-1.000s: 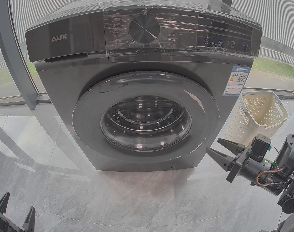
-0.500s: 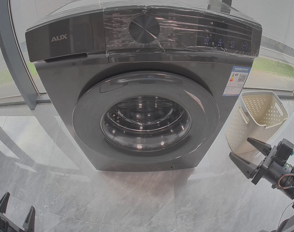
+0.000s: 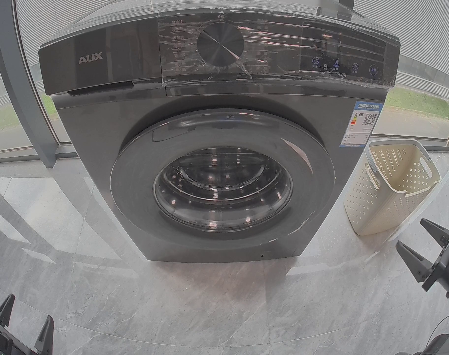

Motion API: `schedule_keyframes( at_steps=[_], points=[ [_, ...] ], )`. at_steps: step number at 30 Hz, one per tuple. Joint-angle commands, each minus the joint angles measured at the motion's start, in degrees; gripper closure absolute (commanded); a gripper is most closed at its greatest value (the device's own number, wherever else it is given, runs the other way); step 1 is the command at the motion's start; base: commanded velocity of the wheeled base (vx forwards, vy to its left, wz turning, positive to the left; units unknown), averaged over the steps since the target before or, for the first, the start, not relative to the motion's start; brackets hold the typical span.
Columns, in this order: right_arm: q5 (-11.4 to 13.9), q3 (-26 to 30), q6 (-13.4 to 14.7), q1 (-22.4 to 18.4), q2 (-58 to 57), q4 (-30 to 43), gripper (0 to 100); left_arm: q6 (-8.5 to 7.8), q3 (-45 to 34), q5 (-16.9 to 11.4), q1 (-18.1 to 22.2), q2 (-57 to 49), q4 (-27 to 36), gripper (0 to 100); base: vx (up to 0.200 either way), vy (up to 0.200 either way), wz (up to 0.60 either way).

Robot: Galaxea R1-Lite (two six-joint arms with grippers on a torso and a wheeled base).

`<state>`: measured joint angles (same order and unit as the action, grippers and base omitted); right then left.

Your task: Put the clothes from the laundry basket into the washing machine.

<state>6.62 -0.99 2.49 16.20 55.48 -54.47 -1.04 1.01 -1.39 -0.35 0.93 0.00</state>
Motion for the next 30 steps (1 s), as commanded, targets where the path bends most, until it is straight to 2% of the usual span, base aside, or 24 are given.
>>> schedule_keyframes(
  at_steps=[1,4,6,8,9,12,15,17,19,21,24,25,27,30],
  points=[
    [0.68,0.99,-0.9,-4.6,-24.72,14.3,0,0.07,-0.84,-0.02,0.0,-0.93,0.09,0,0.0,0.0,0.0],
    [1.29,0.99,-0.82,-7.06,-30.08,17.2,0,0.07,-0.84,-0.02,0.0,-0.93,0.09,0,0.0,0.0,0.0],
    [2.61,0.99,-0.64,-9.08,-33.86,19.66,0,0.07,-0.84,0.07,0.0,-0.93,0.09,0,0.0,0.0,0.0],
    [5.07,0.99,-0.55,-12.07,-41.77,25.9,0,0.33,-0.84,0.07,0.0,-0.84,0.09,0,0.0,0.0,0.0],
    [5.25,0.99,-0.55,-12.33,-42.65,26.87,0,0.33,-0.84,0.07,0.0,-0.93,0.09,0,0.0,0.0,0.0],
    [7.18,0.99,-0.73,-13.74,-53.28,38.12,0,0.25,-0.84,0.07,0.0,-0.93,0.09,0,0.0,0.0,0.0],
    [8.67,0.99,-0.64,-15.76,-55.48,43.22,0,0.25,-0.84,0.07,0.0,-0.93,0.09,0,0.0,0.0,0.0],
    [8.59,0.99,-0.64,-15.76,-55.48,43.92,0,0.33,-0.84,0.07,0.0,-0.93,0.09,0,0.0,0.0,0.0],
    [7.27,0.99,-0.73,-15.85,-55.48,45.5,0,0.51,-0.84,0.16,0.0,-0.84,0.0,0,0.0,0.0,0.0],
    [3.14,0.99,-0.82,-15.94,-55.48,50.25,0,0.95,-0.84,0.16,0.0,-0.84,0.0,0,0.0,0.0,0.0],
    [-2.4,0.99,-0.11,-15.94,-55.48,50.25,0,1.65,-0.84,0.86,0.0,-0.93,0.0,0,0.0,0.0,0.0],
    [-2.4,0.99,-0.11,-15.94,-55.48,50.25,0,1.65,-0.84,0.86,0.0,-0.93,0.0,0,0.0,0.0,0.0],
    [-5.56,0.99,0.24,-15.94,-55.48,50.34,0,1.04,-0.84,0.77,0.0,-0.93,0.0,0,0.0,0.0,0.0],
    [-7.5,0.99,0.33,-15.94,-55.48,50.78,0,0.86,-0.84,0.6,0.09,-0.93,-0.09,0,0.0,0.0,0.0]
  ],
)
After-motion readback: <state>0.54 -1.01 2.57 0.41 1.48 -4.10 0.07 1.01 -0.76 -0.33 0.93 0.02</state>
